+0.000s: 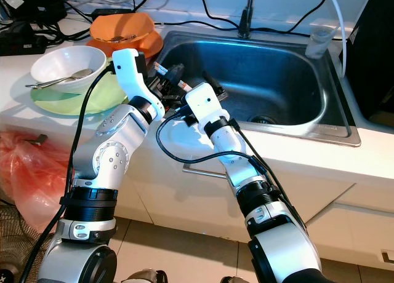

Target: Kitchen organization

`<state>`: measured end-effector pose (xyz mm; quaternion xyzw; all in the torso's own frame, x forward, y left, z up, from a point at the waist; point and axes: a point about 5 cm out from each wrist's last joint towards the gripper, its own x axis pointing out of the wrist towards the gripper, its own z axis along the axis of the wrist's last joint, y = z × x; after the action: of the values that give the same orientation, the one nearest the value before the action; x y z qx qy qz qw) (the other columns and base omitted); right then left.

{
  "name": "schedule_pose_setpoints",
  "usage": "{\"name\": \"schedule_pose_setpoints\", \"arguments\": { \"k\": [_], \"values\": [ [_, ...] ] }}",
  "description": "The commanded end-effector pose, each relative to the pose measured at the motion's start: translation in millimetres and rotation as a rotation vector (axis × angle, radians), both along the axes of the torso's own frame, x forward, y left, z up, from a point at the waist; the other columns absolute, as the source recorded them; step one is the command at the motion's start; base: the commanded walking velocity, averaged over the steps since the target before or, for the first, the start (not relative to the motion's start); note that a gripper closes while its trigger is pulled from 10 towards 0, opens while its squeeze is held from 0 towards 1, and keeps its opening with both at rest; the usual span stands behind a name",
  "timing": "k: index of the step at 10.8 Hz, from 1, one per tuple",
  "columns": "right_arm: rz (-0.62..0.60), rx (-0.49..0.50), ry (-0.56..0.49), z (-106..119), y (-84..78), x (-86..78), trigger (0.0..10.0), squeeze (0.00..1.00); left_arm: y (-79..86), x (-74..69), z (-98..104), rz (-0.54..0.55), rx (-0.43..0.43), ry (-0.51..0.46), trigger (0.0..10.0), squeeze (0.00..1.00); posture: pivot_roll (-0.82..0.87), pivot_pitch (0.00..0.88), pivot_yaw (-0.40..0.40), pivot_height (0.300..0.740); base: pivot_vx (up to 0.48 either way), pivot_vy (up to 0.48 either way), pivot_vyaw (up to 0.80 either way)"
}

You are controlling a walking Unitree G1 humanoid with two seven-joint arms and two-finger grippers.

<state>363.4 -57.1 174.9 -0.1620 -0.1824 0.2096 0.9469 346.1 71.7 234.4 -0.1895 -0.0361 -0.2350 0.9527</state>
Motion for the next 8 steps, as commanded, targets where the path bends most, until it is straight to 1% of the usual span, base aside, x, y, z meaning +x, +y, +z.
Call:
{"name": "schedule_pose_setpoints", "arguments": {
  "k": [1, 4, 8],
  "values": [
    [0.018, 0.014, -0.043, 10.3, 5.1, 0.8, 0.0, 0.00, -4.4, -2.7, -1.1, -0.016, 0.008, 0.010, 0.5, 0.00, 0.08, 0.103, 0.023, 0.740, 0.000, 0.000, 0.00],
    [0.017, 0.022, -0.033, 7.1, 4.2, 1.0, 0.0, 0.00, -5.7, -4.0, -5.7, -0.016, -0.008, 0.037, 0.1, 0.00, 0.08, 0.101, 0.015, 0.740, 0.000, 0.000, 0.00],
    [0.016, 0.020, -0.031, 6.0, 0.9, 1.7, 0.0, 0.00, -10.5, -5.6, -9.3, -0.029, -0.027, 0.055, 0.0, 0.00, 0.07, 0.093, 0.011, 0.740, 0.000, 0.000, 0.00]
  ]
}}
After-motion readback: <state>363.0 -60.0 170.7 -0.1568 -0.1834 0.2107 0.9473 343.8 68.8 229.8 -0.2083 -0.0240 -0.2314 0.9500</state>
